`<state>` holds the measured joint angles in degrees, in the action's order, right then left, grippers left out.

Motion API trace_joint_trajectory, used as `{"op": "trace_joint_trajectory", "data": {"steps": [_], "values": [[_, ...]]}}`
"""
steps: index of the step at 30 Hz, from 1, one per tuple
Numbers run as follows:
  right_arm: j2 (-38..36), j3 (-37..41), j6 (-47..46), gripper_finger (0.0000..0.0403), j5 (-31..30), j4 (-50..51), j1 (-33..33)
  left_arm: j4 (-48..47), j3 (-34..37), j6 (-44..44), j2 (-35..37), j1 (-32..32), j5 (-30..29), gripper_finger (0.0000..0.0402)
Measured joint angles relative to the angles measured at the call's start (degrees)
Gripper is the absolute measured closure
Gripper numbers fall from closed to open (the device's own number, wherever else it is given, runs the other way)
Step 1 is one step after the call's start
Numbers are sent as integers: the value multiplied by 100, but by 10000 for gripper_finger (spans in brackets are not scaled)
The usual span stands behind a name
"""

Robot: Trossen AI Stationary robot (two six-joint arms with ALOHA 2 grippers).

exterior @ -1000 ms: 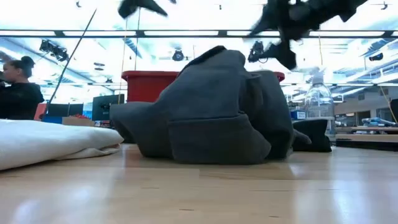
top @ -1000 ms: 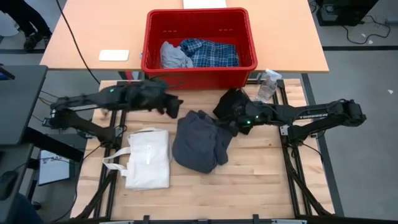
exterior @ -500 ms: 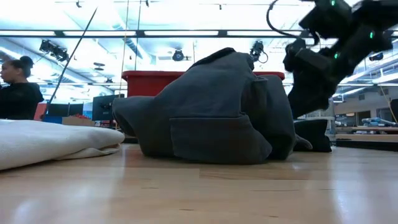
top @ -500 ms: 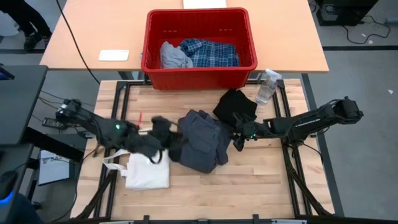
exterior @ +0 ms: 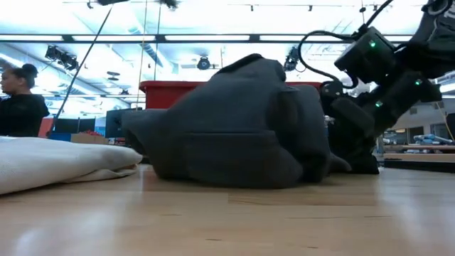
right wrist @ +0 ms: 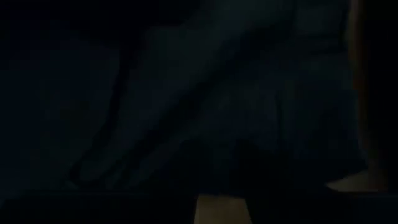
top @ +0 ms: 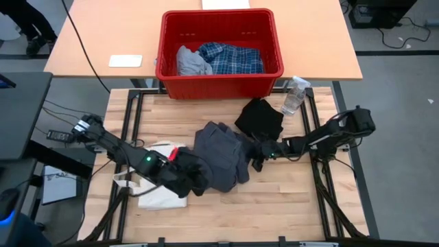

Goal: Fold Laundry from Bin
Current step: Fold the gray shorts

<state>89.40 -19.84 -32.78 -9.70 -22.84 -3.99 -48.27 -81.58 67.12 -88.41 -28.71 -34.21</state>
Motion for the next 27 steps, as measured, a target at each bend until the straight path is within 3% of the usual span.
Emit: {"op": "trace_joint_trajectory", "data": {"steps": [6, 13, 16, 23, 27], "values": [[-151, 20, -1133, 323, 259, 96, -984, -748, 9, 1116, -242, -56, 645, 247], [-320, -352, -1590, 333, 419, 270, -2033, -1228, 63, 1552, -359, -380, 690, 247], [-345, -626, -1599, 333, 198, 225, -2395, -1056, 92, 1499, -359, -378, 614, 247], [-681, -1202, -1687, 333, -1015, 1088, -2889, 695, 100, -872, -359, -133, 280, 246], [-1059, -1392, -1338, 333, -1023, 755, -3017, 1743, 96, -2060, -340, 54, 257, 246]]}}
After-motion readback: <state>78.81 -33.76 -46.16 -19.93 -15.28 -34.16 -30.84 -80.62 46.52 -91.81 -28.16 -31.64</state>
